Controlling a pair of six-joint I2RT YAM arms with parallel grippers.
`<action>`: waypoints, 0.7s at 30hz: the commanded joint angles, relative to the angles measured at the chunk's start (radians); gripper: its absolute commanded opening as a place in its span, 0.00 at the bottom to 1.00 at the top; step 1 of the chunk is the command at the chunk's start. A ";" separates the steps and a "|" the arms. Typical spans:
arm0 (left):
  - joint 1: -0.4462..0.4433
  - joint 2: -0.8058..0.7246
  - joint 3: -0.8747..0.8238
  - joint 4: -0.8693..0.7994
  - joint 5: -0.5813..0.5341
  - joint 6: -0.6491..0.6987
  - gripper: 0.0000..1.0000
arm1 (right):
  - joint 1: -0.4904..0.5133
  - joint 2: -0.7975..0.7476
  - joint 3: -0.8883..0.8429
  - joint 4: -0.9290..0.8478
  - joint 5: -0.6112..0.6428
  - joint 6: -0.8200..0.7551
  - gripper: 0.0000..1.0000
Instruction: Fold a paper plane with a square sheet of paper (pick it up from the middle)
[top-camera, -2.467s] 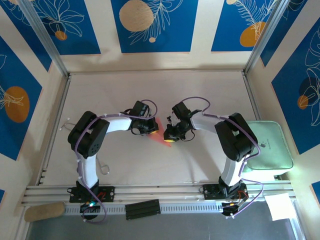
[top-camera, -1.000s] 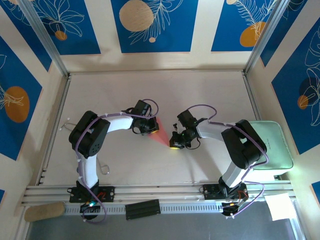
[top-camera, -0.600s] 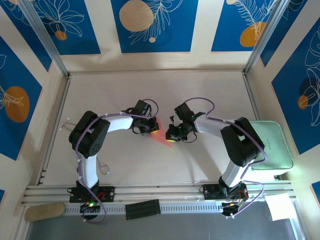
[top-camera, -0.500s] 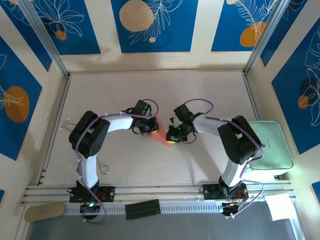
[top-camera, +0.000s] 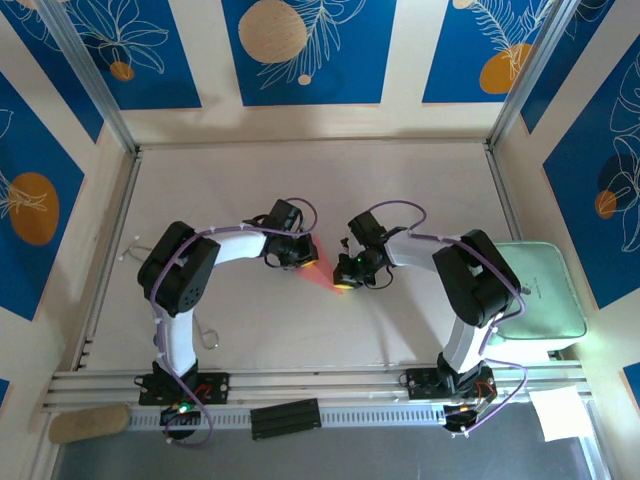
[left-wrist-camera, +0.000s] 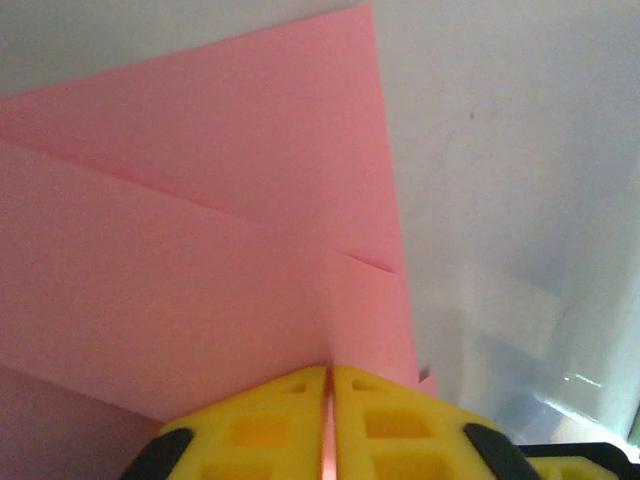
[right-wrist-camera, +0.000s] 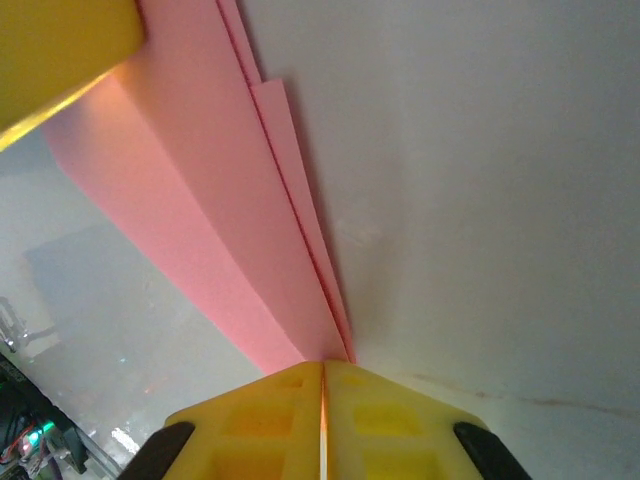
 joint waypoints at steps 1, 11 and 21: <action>0.007 -0.092 0.020 -0.047 -0.022 -0.011 0.17 | -0.002 -0.094 -0.004 0.029 -0.010 0.012 0.14; 0.074 -0.314 -0.195 0.082 -0.122 -0.147 0.48 | -0.035 0.003 0.106 0.074 -0.016 -0.048 0.35; 0.108 -0.410 -0.325 0.134 -0.120 -0.220 0.59 | -0.031 0.135 0.217 0.060 -0.125 -0.182 0.38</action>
